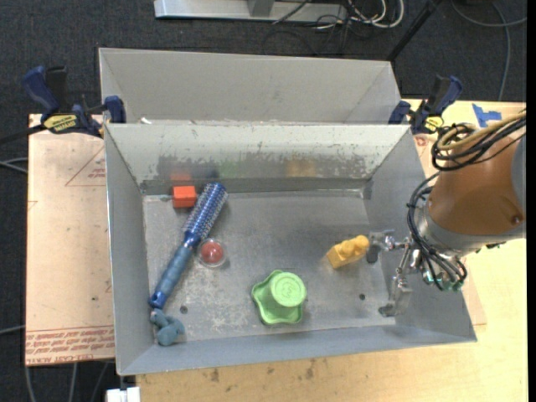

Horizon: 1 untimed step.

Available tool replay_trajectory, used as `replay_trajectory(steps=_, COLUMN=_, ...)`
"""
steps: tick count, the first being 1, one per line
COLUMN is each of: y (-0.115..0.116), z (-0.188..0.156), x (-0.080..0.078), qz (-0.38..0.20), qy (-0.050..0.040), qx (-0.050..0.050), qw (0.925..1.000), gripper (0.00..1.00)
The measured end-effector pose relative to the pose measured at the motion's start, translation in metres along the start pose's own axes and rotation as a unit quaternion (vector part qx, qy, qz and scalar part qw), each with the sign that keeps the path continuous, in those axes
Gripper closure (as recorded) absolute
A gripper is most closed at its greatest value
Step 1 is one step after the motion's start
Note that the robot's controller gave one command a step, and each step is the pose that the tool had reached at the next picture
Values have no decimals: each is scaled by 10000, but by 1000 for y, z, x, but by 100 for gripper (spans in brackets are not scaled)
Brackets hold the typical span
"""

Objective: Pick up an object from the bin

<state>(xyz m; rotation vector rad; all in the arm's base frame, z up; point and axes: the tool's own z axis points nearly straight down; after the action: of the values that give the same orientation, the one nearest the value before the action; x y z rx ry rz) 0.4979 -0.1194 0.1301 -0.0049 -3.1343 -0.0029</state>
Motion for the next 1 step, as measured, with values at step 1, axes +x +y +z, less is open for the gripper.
replay_trajectory(steps=1, y=29, z=31, x=-56, qz=306, qy=-88, qx=0, qw=9995, gripper=0)
